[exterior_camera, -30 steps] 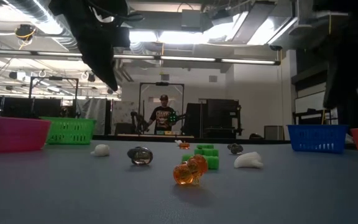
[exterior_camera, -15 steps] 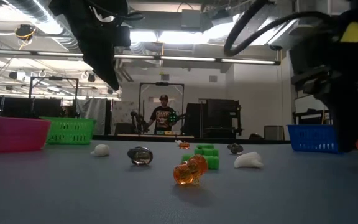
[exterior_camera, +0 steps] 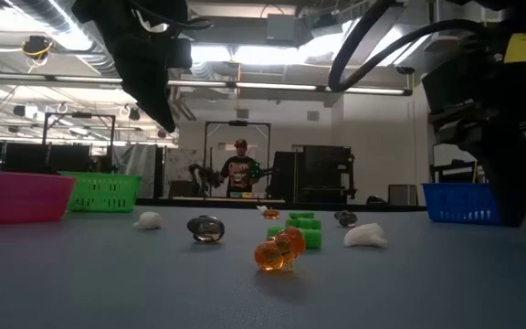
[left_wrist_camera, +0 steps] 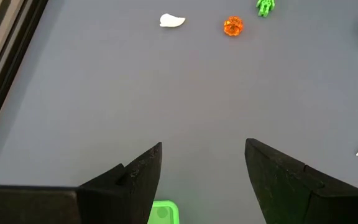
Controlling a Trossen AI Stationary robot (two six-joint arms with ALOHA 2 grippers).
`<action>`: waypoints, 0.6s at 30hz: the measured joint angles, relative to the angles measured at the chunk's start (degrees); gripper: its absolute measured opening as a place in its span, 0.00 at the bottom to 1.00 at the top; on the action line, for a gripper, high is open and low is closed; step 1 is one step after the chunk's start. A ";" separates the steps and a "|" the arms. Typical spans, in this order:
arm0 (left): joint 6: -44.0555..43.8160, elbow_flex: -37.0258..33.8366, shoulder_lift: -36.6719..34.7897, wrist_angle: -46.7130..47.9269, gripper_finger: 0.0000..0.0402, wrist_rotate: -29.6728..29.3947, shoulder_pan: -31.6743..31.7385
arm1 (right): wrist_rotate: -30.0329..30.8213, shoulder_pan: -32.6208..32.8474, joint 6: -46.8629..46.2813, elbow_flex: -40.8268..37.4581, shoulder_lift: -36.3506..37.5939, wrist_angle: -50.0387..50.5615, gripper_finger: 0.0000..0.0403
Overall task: Sort Halloween decoration
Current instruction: Put the small orange pumpkin toy into the transparent orange bowl
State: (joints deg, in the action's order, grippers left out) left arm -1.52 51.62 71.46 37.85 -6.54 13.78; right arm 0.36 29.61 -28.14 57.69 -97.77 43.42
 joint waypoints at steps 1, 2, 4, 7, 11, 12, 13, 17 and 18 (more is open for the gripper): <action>-0.02 0.00 0.00 0.00 0.53 0.01 0.00 | 0.00 0.00 0.00 0.00 0.01 0.00 0.58; -0.02 0.00 0.00 0.00 0.53 0.01 0.00 | 0.00 0.00 0.07 0.00 -0.02 0.00 0.58; -0.02 0.00 0.00 0.00 0.53 0.01 0.00 | 0.00 0.00 0.15 0.00 -0.62 -0.06 0.58; -0.02 0.00 0.00 0.00 0.53 0.00 0.00 | -0.33 0.00 0.16 -0.04 -2.22 -0.32 0.58; -0.04 0.04 0.00 -0.11 0.53 0.02 0.00 | -0.67 0.00 0.20 0.13 -3.30 -0.36 0.58; -0.04 0.04 0.00 -0.13 0.53 0.02 0.00 | -0.87 0.00 0.25 0.17 -3.37 -0.32 0.57; -0.04 0.04 0.00 -0.16 0.53 0.00 0.00 | -1.02 0.00 0.35 0.17 -3.40 -0.31 0.56; -0.04 0.04 0.00 -0.28 0.53 0.00 0.00 | -1.09 0.00 0.35 0.15 -3.44 -0.30 0.47; -0.04 0.04 0.00 -0.27 0.53 0.02 0.00 | -1.09 0.00 0.37 0.15 -3.46 -0.31 0.44</action>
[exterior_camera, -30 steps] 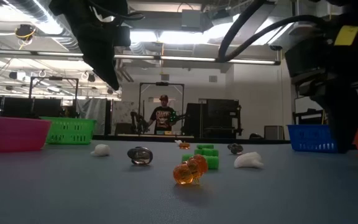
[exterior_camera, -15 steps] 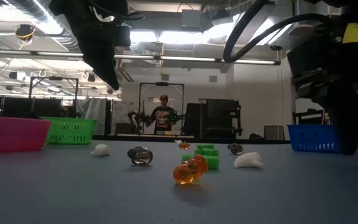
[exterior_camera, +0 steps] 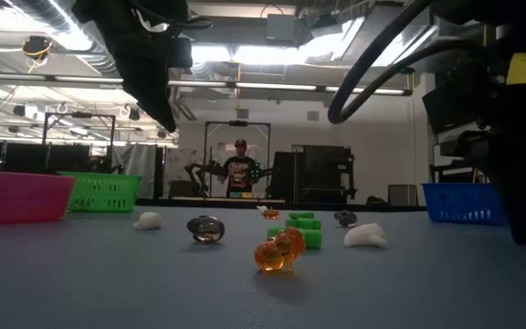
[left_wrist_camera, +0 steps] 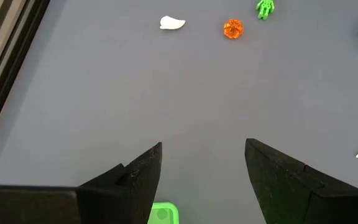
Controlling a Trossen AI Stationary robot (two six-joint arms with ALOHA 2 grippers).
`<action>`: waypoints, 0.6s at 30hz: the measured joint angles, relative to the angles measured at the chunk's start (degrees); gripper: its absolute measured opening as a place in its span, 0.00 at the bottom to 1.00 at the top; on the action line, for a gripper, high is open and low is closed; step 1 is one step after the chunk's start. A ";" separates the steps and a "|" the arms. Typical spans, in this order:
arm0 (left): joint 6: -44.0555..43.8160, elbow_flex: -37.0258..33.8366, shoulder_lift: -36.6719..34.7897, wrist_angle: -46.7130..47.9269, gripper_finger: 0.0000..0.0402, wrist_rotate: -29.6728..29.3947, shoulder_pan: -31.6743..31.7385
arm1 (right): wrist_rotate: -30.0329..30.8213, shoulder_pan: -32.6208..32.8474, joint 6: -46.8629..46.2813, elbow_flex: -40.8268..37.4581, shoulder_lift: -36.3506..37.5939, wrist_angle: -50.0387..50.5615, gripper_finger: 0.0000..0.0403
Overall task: Sort Halloween decoration
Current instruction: Put the small orange pumpkin toy into the transparent orange bowl
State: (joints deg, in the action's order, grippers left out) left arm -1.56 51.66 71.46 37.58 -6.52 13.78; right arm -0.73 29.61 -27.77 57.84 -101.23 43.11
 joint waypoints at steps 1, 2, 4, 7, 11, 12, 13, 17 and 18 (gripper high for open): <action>0.00 0.00 0.00 0.01 0.53 0.00 0.00 | 0.00 0.02 0.00 0.00 0.00 -0.04 0.41; 0.00 0.00 0.00 0.00 0.53 -0.01 0.00 | 0.00 0.02 0.00 0.00 -0.03 -0.06 0.38; 0.00 0.00 0.00 0.01 0.53 0.00 0.00 | -0.02 0.02 0.00 -0.02 -0.03 -0.05 0.33; 0.00 0.00 0.00 0.01 0.53 0.00 0.00 | -0.02 0.02 0.01 -0.02 -0.05 -0.10 0.27; 0.00 0.00 0.00 0.01 0.53 -0.02 0.00 | -0.02 0.00 0.02 -0.04 -0.05 -0.13 0.23; 0.00 0.00 0.00 0.01 0.53 -0.02 0.00 | -0.02 0.00 0.02 -0.04 -0.07 -0.13 0.23; 0.00 0.00 0.00 0.01 0.53 -0.02 0.00 | -0.02 0.00 0.02 -0.04 -0.07 -0.13 0.23; 0.00 0.00 0.00 0.01 0.53 -0.02 0.00 | -0.02 0.00 0.02 -0.06 -0.14 -0.13 0.24; 0.00 0.00 0.00 0.01 0.53 -0.02 0.00 | -0.02 0.00 0.02 0.06 -0.14 -0.07 0.25</action>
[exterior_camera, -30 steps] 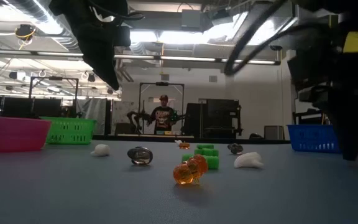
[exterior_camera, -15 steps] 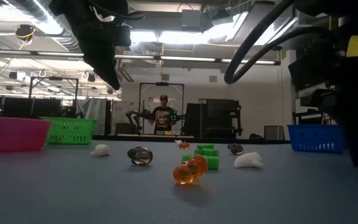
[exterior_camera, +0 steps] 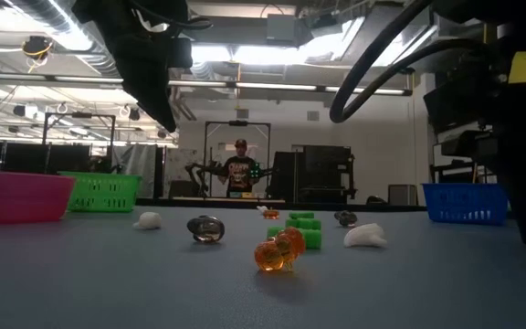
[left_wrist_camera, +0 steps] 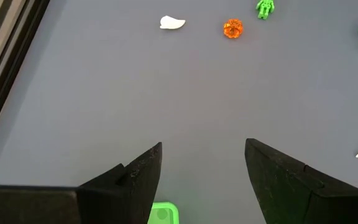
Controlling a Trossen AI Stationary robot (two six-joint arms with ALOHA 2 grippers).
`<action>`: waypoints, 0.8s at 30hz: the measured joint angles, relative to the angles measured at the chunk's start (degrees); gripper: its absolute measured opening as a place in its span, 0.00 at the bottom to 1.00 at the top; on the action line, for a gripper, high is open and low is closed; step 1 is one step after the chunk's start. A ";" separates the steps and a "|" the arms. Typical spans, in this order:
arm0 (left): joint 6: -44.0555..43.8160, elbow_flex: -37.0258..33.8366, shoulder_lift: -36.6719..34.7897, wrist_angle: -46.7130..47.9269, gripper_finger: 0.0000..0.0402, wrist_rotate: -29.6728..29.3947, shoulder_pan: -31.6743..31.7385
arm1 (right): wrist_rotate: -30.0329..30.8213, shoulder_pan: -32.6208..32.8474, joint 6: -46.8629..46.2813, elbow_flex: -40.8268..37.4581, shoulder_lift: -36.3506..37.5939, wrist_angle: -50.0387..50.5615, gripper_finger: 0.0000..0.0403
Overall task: Sort Halloween decoration
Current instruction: Put the small orange pumpkin toy into the transparent orange bowl
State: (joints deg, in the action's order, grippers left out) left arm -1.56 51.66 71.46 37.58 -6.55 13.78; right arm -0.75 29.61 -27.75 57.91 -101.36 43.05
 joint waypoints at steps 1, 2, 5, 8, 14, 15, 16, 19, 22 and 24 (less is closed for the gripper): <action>0.00 0.00 0.00 0.01 0.53 0.01 0.00 | 0.00 0.00 0.00 0.24 -0.03 0.33 0.25; 0.00 0.00 0.00 0.00 0.53 0.00 0.00 | 0.00 0.00 0.00 0.64 -0.13 0.73 0.25; 0.00 0.00 0.00 0.00 0.53 0.01 0.00 | 0.00 0.00 0.72 1.81 -0.31 1.46 0.25; 0.00 0.00 0.00 0.01 0.53 0.02 0.00 | 0.14 0.00 2.50 3.39 -0.38 0.74 0.25; 0.00 0.00 0.00 0.02 0.53 0.01 0.01 | 0.13 0.00 4.46 6.43 -0.28 2.00 0.25; 0.00 0.00 0.00 0.02 0.53 0.02 0.02 | 0.13 0.00 4.48 7.08 -0.26 2.60 0.25; 0.00 0.00 0.00 0.02 0.53 0.00 0.00 | 0.13 0.00 4.48 7.79 -0.26 3.63 0.25; 0.00 0.00 0.00 0.02 0.53 0.00 0.02 | 0.13 -0.01 4.72 10.56 -0.26 8.36 0.25; 0.01 0.00 0.00 0.02 0.53 0.01 0.02 | 0.63 0.00 5.78 13.30 -0.24 13.84 0.25; 0.00 0.00 0.00 0.02 0.53 0.00 0.01 | 1.55 0.00 5.88 14.99 -0.21 17.03 0.25</action>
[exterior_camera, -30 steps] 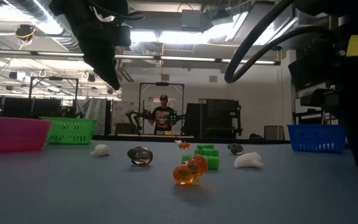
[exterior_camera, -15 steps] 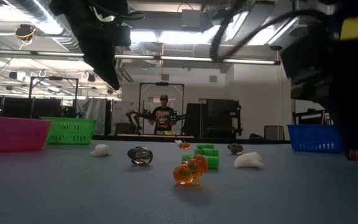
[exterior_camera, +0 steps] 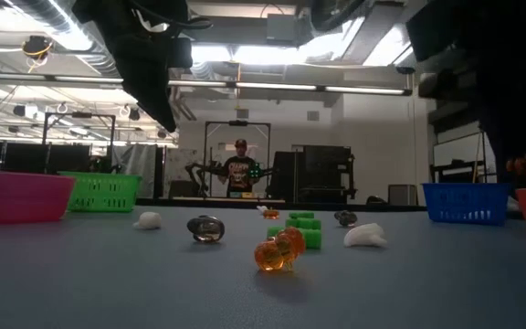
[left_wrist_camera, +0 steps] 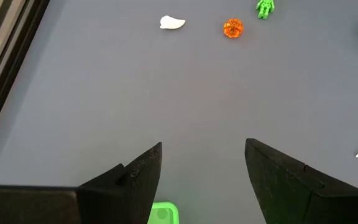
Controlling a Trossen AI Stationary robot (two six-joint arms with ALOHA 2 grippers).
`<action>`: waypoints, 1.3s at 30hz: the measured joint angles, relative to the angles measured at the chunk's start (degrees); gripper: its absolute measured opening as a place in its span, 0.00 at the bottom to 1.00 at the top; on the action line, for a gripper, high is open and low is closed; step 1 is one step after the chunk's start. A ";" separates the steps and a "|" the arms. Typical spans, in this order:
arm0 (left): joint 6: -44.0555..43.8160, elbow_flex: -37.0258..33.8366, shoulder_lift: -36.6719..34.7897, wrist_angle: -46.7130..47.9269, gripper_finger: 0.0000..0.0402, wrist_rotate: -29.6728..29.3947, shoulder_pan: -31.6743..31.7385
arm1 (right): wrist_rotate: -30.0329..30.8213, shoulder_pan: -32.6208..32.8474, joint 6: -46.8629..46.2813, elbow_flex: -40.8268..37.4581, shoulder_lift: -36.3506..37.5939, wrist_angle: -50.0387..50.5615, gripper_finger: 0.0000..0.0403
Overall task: Sort Halloween decoration
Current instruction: Put the small orange pumpkin toy into the transparent orange bowl
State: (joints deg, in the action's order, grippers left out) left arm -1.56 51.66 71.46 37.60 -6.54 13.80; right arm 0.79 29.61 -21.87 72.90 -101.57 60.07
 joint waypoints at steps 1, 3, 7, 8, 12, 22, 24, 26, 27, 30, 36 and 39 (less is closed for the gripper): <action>0.00 0.00 0.00 0.00 0.53 0.01 0.00 | 0.21 0.00 0.02 0.60 0.06 1.42 0.25; 0.00 0.00 0.00 0.00 0.53 0.00 0.00 | 0.78 0.00 0.06 1.22 0.22 3.89 0.25; 0.00 0.00 0.00 0.00 0.53 0.02 0.01 | 1.61 0.04 0.11 0.81 1.81 7.04 0.25; 0.00 0.00 0.00 0.02 0.53 0.00 -0.01 | 1.62 0.04 0.11 0.45 2.32 8.11 0.25; 0.00 0.00 0.00 -0.08 0.53 0.01 -0.01 | 2.99 0.04 -0.33 -2.01 5.67 10.11 0.25; 0.00 -0.02 0.00 -0.11 0.53 0.00 -0.01 | 3.06 0.00 -9.98 -13.29 13.43 10.44 0.25; 0.00 -0.02 0.00 -0.12 0.53 0.01 -0.01 | 2.18 0.00 -11.07 -14.96 13.41 10.51 0.25; 0.00 -0.01 0.00 -0.11 0.53 0.00 -0.01 | 0.72 0.00 -11.20 -16.20 13.41 10.12 0.25; 0.00 -0.01 0.00 -0.11 0.53 0.01 -0.01 | 0.14 0.00 -11.26 -16.71 13.41 10.09 0.25; 0.00 -0.02 0.00 -0.13 0.53 0.00 -0.01 | -0.43 0.00 -11.32 -17.58 13.35 10.14 0.25; 0.00 -0.02 0.00 -0.15 0.53 0.00 -0.01 | -0.41 0.00 -11.32 -17.64 13.35 10.30 0.25; 0.00 -0.02 0.00 -0.23 0.53 0.00 -0.01 | -0.41 0.00 -11.32 -17.64 13.35 10.30 0.25</action>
State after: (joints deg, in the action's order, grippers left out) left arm -1.56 51.64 71.46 37.38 -6.55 13.78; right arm 0.38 29.61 -33.19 55.27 -88.23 70.37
